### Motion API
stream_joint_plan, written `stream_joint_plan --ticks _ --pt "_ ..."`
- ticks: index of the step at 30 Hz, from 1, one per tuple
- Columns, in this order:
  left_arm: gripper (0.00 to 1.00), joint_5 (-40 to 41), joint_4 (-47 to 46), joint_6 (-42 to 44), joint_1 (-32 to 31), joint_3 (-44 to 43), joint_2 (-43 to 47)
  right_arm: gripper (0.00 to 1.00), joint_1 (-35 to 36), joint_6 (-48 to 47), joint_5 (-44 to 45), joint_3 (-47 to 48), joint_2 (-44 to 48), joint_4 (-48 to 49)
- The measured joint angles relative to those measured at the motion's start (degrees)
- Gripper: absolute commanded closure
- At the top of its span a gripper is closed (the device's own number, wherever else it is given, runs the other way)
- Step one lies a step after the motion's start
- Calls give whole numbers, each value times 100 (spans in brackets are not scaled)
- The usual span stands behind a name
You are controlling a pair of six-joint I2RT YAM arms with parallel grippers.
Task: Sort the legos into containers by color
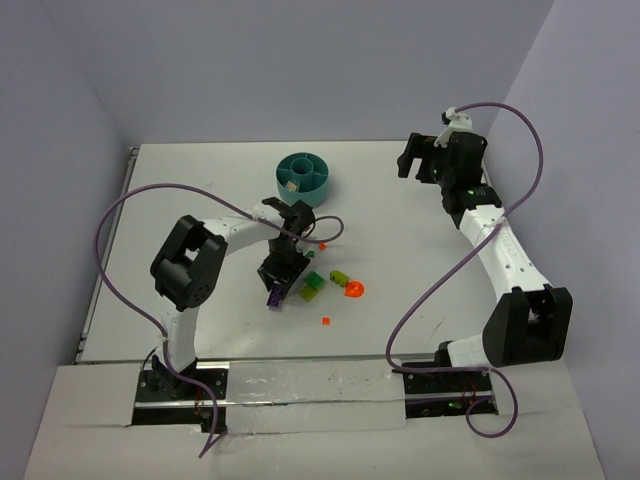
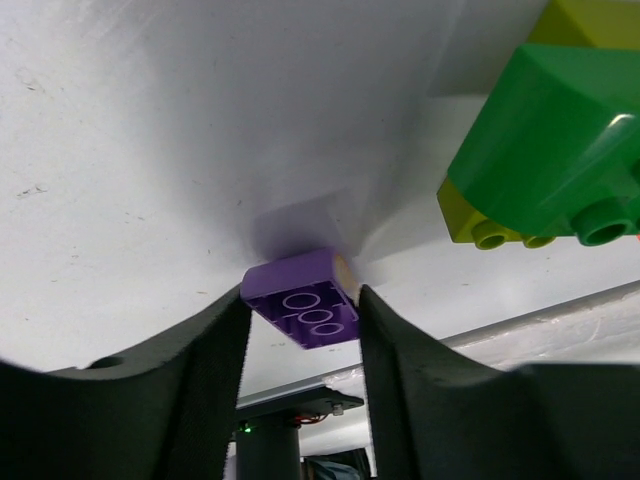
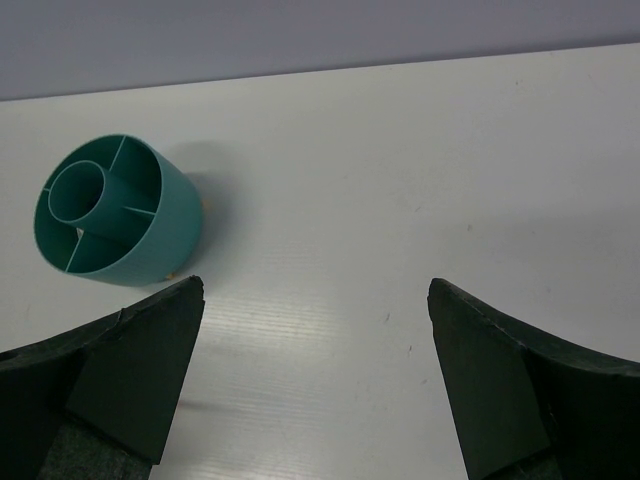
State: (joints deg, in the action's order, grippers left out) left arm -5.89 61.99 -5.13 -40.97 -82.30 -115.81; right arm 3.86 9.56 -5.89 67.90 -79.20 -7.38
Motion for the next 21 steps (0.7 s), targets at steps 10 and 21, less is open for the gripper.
stream_joint_plan --ticks 10,21 --pt "36 -105 20 108 26 2 -37 0 0 -2 -6 2 0 0" --pt "56 -129 13 157 20 125 -39 0 0 -3 -24 2 0 0"
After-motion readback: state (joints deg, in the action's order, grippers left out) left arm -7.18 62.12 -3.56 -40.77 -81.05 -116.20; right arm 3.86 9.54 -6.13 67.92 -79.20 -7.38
